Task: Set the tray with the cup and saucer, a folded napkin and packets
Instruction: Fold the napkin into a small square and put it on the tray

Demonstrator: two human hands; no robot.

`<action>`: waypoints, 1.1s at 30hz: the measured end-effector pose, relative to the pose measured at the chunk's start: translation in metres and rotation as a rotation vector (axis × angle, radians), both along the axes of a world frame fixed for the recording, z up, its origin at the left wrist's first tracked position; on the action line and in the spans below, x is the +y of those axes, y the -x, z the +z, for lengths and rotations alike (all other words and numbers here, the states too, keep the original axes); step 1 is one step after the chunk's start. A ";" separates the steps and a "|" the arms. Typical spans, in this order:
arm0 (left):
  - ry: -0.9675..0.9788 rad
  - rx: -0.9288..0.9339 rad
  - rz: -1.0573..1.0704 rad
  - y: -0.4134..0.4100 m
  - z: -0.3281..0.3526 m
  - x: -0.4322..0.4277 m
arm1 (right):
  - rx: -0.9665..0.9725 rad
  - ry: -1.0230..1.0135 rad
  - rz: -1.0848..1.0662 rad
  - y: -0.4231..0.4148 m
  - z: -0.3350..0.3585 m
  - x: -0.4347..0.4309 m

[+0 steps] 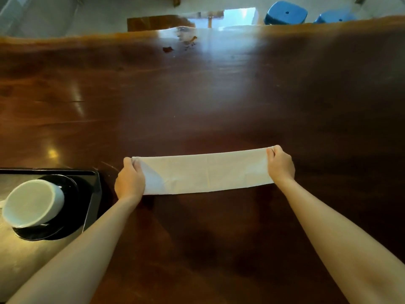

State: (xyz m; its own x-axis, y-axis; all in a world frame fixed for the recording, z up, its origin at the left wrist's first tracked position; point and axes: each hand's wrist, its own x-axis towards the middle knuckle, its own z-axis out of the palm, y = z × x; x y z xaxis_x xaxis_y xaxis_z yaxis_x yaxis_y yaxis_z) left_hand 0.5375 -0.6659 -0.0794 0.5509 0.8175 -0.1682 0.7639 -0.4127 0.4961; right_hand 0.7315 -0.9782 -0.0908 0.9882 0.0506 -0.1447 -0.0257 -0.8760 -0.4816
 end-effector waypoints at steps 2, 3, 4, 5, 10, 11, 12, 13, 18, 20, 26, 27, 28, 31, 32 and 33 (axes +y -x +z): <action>-0.077 0.075 -0.015 -0.003 -0.005 0.000 | -0.026 0.107 0.029 -0.002 -0.006 0.003; -0.108 0.110 -0.026 -0.004 -0.009 0.000 | -0.047 0.171 0.048 -0.002 -0.009 0.005; -0.140 0.136 -0.041 -0.004 -0.013 0.000 | -0.076 0.226 0.068 -0.001 -0.012 0.006; -0.169 0.153 -0.056 -0.004 -0.017 0.000 | -0.109 0.268 0.086 0.000 -0.015 0.007; -0.276 0.186 -0.086 -0.003 -0.024 -0.004 | -0.215 0.396 0.124 0.007 -0.027 0.010; -0.288 0.185 -0.090 -0.002 -0.026 -0.004 | -0.225 0.398 0.128 0.008 -0.030 0.010; -0.294 0.185 -0.089 -0.002 -0.027 -0.005 | -0.234 0.395 0.129 0.009 -0.031 0.010; -0.297 0.185 -0.090 -0.003 -0.028 -0.005 | -0.245 0.395 0.128 0.010 -0.033 0.010; -0.300 0.168 -0.028 0.000 -0.023 0.000 | -0.262 0.482 0.094 0.009 -0.025 0.013; -0.377 0.131 -0.027 0.002 -0.019 -0.001 | -0.295 0.492 0.064 0.007 -0.018 0.017; -0.374 0.023 -0.766 -0.020 -0.036 -0.061 | -0.304 0.010 0.637 0.078 -0.024 0.121; -0.345 0.101 -0.776 -0.021 -0.040 -0.062 | -0.251 0.090 0.746 0.092 -0.030 0.131; -0.325 0.160 -0.769 -0.022 -0.046 -0.059 | -0.201 0.151 0.792 0.100 -0.035 0.135; -0.351 0.197 -0.770 -0.018 -0.054 -0.041 | -0.192 0.253 0.800 0.099 -0.042 0.131; -0.359 0.200 -0.764 -0.017 -0.054 -0.034 | -0.184 0.275 0.812 0.096 -0.042 0.128; -0.367 0.212 -0.742 -0.015 -0.054 -0.026 | -0.177 0.291 0.819 0.091 -0.041 0.123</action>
